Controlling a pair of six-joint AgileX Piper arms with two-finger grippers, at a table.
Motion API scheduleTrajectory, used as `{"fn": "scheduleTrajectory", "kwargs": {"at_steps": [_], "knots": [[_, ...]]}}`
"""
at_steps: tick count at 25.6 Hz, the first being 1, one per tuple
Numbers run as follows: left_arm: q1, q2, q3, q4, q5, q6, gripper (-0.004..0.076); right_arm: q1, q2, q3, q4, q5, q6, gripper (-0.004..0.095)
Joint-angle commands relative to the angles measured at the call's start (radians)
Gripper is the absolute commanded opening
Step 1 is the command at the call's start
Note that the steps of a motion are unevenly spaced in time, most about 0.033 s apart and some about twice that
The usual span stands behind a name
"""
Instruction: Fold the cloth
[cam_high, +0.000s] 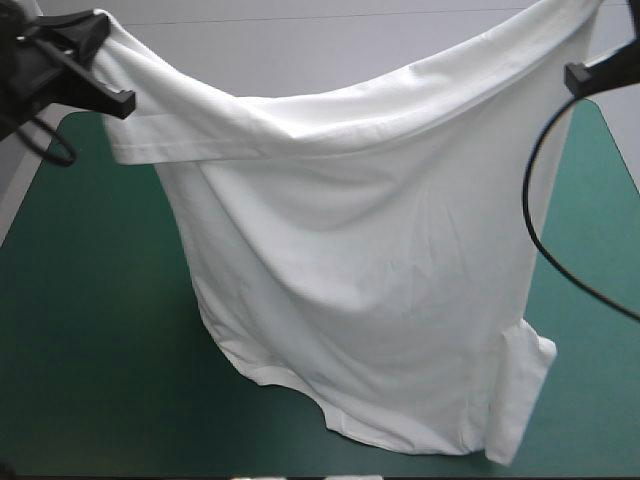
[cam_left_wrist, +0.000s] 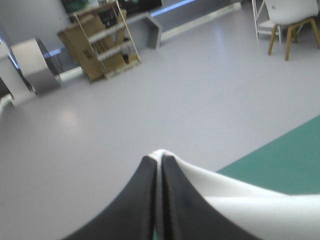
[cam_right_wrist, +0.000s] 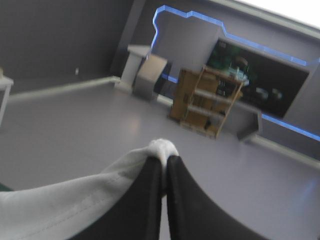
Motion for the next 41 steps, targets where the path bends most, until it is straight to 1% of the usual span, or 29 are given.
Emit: {"fn": "scheduleTrajectory", "kwargs": {"at_steps": [1,2,5,6,7,8,9,10,11,13,14,15,16,17,19,20,21,22,23,24,25,28,30,32,33,35,36,41], "knots": [[-0.002,0.147,0.015,-0.062,-0.133,0.013,0.0019,-0.007,0.101,0.055,-0.072,-0.178,0.006,-0.0013],[-0.004,0.240,0.008,-0.110,-0.152,0.062,0.0019,-0.007,0.175,0.061,-0.099,-0.227,0.010,-0.0013],[-0.024,0.426,-0.039,-0.183,-0.160,0.135,0.0019,-0.007,0.296,0.060,-0.110,-0.291,0.012,-0.0013],[-0.034,0.485,-0.065,-0.186,-0.152,0.135,0.0019,-0.007,0.335,0.060,-0.110,-0.307,0.012,-0.0013],[-0.044,0.588,-0.122,-0.186,-0.133,0.133,0.0019,-0.007,0.413,0.060,-0.114,-0.323,0.014,-0.0013],[-0.045,0.641,-0.158,-0.194,-0.114,0.133,0.0019,-0.007,0.449,0.060,-0.132,-0.325,0.028,-0.0013],[-0.049,0.738,-0.230,-0.199,-0.081,0.118,0.0020,-0.007,0.509,0.060,-0.207,-0.327,0.094,-0.0013],[-0.049,0.778,-0.257,-0.194,-0.066,0.089,0.0020,-0.007,0.540,0.060,-0.259,-0.330,0.143,-0.0013],[-0.049,0.834,-0.311,-0.186,-0.033,0.047,0.0036,-0.007,0.590,0.060,-0.358,-0.330,0.243,-0.0013],[-0.049,0.884,-0.356,-0.182,0.011,0.042,0.0092,-0.007,0.632,0.060,-0.425,-0.323,0.299,-0.0008],[-0.049,0.898,-0.365,-0.180,0.026,0.040,0.0136,-0.009,0.648,0.060,-0.438,-0.316,0.316,0.0000],[-0.049,0.906,-0.367,-0.180,0.033,0.024,0.0230,-0.014,0.666,0.060,-0.436,-0.314,0.337,0.0042],[-0.049,0.908,-0.367,-0.180,0.038,0.018,0.0279,-0.018,0.668,0.060,-0.427,-0.312,0.355,0.0079],[-0.049,0.908,-0.367,-0.180,0.040,0.014,0.0319,-0.018,0.673,0.060,-0.424,-0.312,0.367,0.0121],[-0.045,0.901,-0.367,-0.185,0.040,0.009,0.0365,-0.028,0.677,0.060,-0.405,-0.310,0.372,0.0273],[-0.041,0.884,-0.367,-0.187,0.048,-0.013,0.0368,-0.038,0.677,0.060,-0.386,-0.301,0.374,0.0470],[-0.041,0.873,-0.367,-0.185,0.056,-0.013,0.0368,-0.039,0.677,0.060,-0.378,-0.291,0.374,0.0591],[-0.041,0.848,-0.369,-0.167,0.075,-0.013,0.0367,-0.047,0.673,0.060,-0.376,-0.263,0.395,0.0780],[-0.041,0.835,-0.369,-0.156,0.085,-0.019,0.0366,-0.047,0.667,0.060,-0.376,-0.235,0.400,0.0826],[-0.041,0.811,-0.369,-0.132,0.101,-0.037,0.0364,-0.049,0.659,0.058,-0.376,-0.205,0.404,0.0827],[-0.041,0.793,-0.369,-0.116,0.113,-0.053,0.0364,-0.049,0.651,0.058,-0.376,-0.178,0.404,0.0807],[-0.041,0.719,-0.369,-0.059,0.203,-0.102,0.0364,-0.049,0.610,0.058,-0.324,-0.067,0.386,0.0652],[-0.041,0.664,-0.369,-0.011,0.279,-0.139,0.0364,-0.049,0.569,0.058,-0.228,-0.002,0.339,0.0524],[-0.041,0.621,-0.369,0.014,0.338,-0.150,0.0364,-0.049,0.524,0.058,-0.128,0.048,0.300,0.0441],[-0.041,0.592,-0.369,0.034,0.378,-0.173,0.0364,-0.049,0.491,0.062,-0.065,0.078,0.283,0.0418],[-0.041,0.547,-0.357,0.057,0.418,-0.190,0.0358,-0.049,0.442,0.076,0.008,0.113,0.258,0.0414],[-0.041,0.510,-0.327,0.072,0.420,-0.196,0.0349,-0.049,0.415,0.089,0.024,0.124,0.258,0.0414],[-0.041,0.376,-0.121,0.144,0.400,-0.238,0.0343,-0.047,0.288,0.214,0.019,0.140,0.278,0.0414]]}}
